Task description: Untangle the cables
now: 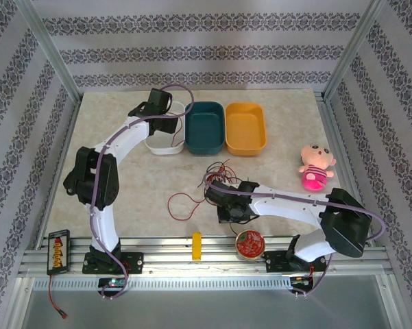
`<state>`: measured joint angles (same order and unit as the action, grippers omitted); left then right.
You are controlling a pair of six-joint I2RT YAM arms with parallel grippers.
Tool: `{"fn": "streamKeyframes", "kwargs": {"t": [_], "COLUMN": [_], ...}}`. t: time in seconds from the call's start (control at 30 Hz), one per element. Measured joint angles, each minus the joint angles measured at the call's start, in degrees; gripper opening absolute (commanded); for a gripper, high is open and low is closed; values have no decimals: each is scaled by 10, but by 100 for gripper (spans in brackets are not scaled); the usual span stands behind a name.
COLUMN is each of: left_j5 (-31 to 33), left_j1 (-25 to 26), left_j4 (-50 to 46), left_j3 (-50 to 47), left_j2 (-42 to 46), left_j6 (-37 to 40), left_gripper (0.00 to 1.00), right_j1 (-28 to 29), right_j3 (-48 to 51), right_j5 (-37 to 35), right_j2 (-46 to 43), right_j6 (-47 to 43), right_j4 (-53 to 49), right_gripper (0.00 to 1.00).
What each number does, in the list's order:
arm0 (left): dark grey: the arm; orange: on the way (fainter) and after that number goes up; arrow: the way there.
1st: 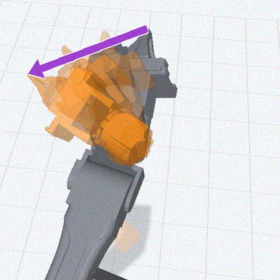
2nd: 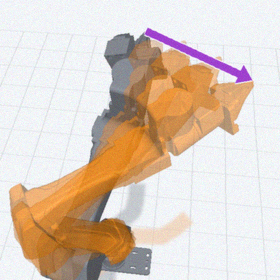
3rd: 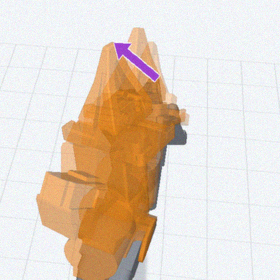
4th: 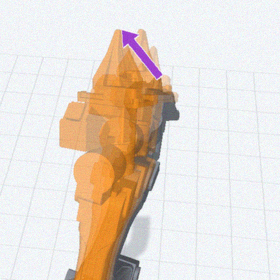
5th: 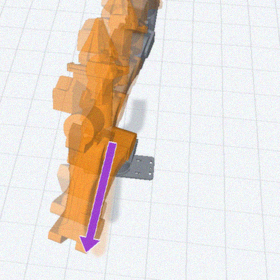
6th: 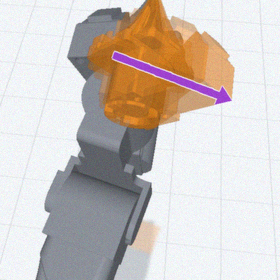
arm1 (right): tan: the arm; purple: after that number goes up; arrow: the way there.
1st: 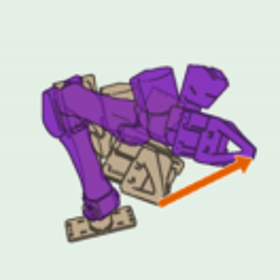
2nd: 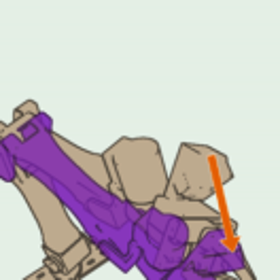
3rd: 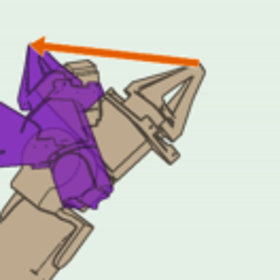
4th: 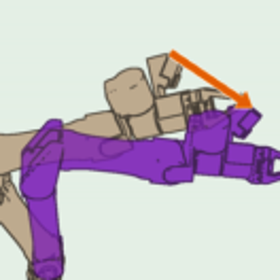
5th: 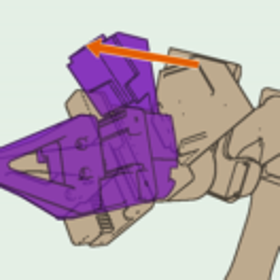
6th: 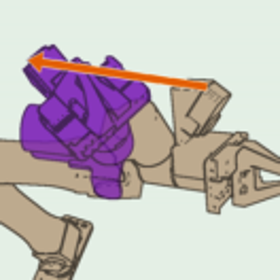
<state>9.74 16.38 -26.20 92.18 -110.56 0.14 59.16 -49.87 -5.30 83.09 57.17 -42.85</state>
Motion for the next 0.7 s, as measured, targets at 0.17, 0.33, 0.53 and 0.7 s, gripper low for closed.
{"fn": "streamKeyframes", "kwargs": {"t": [0.17,0.33,0.53,0.7], "left_j5": [4,-7,-116,-208], "left_j1": [0,0,0,0], "left_j4": [1,0,18,18], "left_j3": [-1,-3,-93,-129], "left_j2": [44,57,92,113], "left_j6": [0,-2,19,81], "left_gripper": [85,82,69,69], "right_j1": [-7,-39,-86,-130], "right_j3": [-26,-55,-82,-98], "right_j5": [-16,-33,-56,-54], "right_j2": [6,14,44,77], "right_j6": [-12,-45,-93,-124], "right_j4": [5,24,46,81], "right_gripper": [1,0,0,0]}}
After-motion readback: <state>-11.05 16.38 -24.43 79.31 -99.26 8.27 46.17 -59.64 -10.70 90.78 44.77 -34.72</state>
